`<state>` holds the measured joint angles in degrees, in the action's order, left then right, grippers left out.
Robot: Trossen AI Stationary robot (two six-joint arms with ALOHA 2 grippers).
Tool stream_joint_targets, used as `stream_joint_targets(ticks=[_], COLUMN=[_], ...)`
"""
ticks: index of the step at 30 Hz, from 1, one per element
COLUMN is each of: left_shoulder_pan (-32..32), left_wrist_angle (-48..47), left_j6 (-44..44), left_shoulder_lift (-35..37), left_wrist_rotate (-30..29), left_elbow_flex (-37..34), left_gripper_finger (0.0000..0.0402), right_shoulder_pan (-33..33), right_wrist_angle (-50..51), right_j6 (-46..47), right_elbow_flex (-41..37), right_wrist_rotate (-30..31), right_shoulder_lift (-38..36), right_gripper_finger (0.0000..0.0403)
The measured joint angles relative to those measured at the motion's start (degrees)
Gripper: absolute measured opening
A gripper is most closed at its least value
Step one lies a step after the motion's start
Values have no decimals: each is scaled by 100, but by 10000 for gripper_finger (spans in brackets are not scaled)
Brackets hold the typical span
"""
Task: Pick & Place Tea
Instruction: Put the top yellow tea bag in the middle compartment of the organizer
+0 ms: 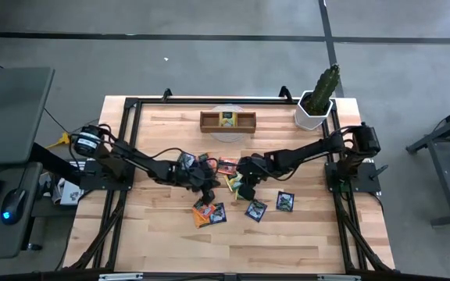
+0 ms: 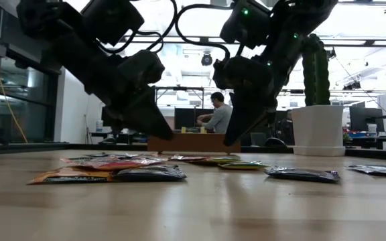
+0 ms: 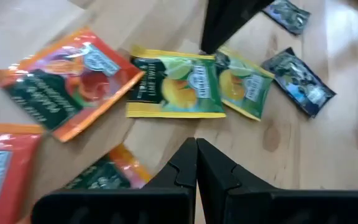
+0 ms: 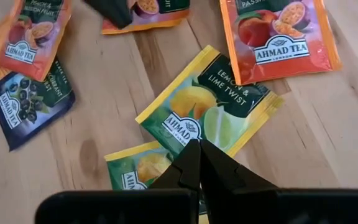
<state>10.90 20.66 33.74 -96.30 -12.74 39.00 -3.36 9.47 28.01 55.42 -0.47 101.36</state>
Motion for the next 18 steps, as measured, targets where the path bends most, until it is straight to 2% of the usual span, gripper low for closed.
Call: stream_joint_targets(ticks=[5, 18], left_shoulder_pan=[-1, -4], left_wrist_angle=[234, 188], left_j6=[88, 125], left_shoulder_lift=[-231, -233], left_wrist_rotate=[-3, -108], left_elbow_flex=[48, 48], left_gripper_finger=[1, 1], right_shoulder_pan=[-41, -39], right_wrist_angle=[82, -31], right_j6=[0, -58], right_elbow_flex=[0, -2], right_wrist_rotate=[-85, -196], right_shoulder_lift=[29, 240], right_gripper_finger=[0, 0])
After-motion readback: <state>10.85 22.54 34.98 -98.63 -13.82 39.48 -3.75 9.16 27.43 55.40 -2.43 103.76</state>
